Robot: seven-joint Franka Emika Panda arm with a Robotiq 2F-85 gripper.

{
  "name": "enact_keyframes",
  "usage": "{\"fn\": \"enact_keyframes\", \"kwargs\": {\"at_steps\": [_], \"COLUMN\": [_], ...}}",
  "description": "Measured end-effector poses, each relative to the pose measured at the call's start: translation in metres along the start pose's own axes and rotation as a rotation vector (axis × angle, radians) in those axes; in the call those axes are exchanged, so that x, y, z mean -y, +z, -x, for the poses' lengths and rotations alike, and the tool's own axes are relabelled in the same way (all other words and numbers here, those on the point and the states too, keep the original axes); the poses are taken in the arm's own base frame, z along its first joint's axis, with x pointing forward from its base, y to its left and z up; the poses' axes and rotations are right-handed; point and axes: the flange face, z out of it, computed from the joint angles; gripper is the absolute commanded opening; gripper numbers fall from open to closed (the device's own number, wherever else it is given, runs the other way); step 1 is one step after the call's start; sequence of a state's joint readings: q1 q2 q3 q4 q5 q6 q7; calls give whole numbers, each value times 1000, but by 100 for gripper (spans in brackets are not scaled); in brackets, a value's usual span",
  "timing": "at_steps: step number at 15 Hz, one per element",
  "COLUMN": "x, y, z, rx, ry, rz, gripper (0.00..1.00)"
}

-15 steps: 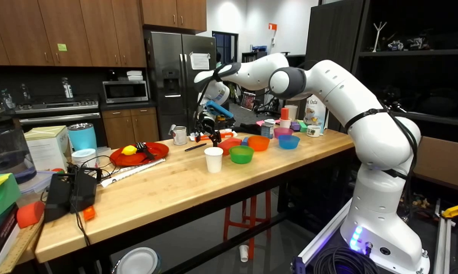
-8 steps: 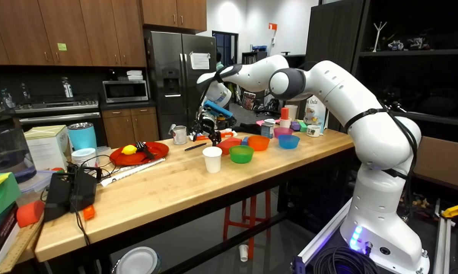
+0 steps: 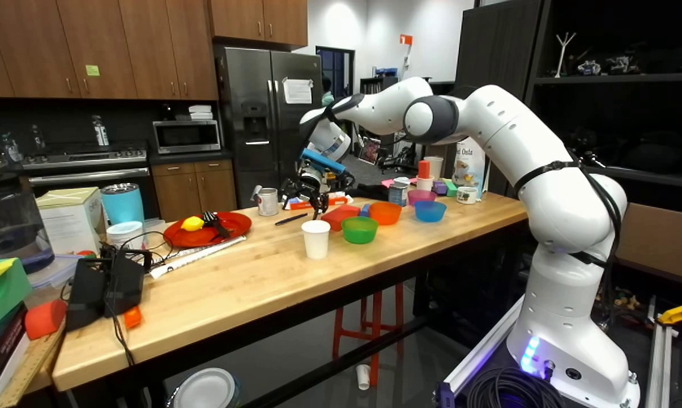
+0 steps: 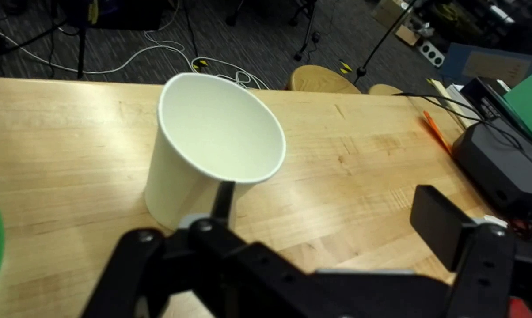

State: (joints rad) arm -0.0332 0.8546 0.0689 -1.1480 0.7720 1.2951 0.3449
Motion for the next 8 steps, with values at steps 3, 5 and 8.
{"fn": "enact_keyframes", "kwargs": {"at_steps": [3, 5, 8], "x": [-2, -5, -4], "y": [-10, -16, -16], "z": [12, 26, 52], "rx": [-58, -92, -111], "ry": [53, 86, 109], "rz": [-39, -51, -51], "gripper": [100, 100, 100]}}
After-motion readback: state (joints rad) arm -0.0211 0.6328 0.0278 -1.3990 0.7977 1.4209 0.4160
